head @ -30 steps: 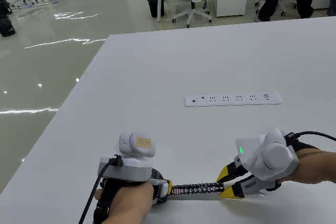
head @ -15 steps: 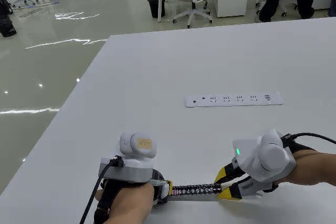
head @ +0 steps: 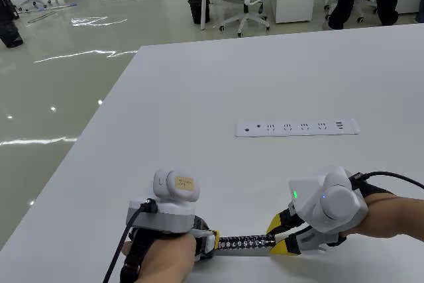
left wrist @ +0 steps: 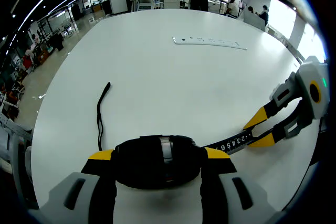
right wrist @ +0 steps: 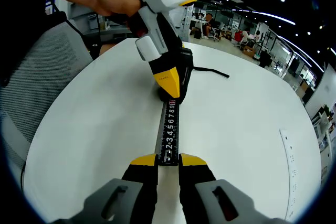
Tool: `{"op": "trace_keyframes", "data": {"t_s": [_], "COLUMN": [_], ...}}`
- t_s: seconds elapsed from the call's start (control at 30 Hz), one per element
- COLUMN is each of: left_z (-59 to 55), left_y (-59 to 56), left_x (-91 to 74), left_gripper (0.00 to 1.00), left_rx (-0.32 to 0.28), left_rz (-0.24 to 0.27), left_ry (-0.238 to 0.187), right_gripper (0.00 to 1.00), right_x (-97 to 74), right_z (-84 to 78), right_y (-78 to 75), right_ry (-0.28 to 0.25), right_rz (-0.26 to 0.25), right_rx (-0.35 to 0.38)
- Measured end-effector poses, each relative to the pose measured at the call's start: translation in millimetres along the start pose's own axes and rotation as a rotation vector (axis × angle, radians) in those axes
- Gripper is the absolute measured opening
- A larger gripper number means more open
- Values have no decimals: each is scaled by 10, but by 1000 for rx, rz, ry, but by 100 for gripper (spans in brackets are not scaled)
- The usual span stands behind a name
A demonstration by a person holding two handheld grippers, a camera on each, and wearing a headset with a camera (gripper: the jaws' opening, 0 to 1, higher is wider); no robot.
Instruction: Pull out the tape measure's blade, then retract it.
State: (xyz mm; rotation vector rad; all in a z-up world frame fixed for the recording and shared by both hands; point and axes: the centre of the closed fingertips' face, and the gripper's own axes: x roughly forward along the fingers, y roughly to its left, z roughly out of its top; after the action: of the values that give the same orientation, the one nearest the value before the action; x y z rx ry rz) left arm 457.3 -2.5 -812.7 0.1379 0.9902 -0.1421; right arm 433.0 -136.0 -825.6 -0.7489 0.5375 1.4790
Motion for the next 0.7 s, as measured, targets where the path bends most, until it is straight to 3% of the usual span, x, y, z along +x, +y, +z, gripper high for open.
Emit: {"op": "trace_keyframes", "data": {"t_s": [0.7], "left_z": [-1], "left_y": [-1], "left_x": [-4], "left_gripper": [61], "left_rx": [2], "left_rz": [1], "left_ry": [0], "right_gripper": [14], "right_x": [81], "right_z": [63], "right_y": [-9], "right_ry": [-4], "right_rz": [3], "right_rx": [3]}}
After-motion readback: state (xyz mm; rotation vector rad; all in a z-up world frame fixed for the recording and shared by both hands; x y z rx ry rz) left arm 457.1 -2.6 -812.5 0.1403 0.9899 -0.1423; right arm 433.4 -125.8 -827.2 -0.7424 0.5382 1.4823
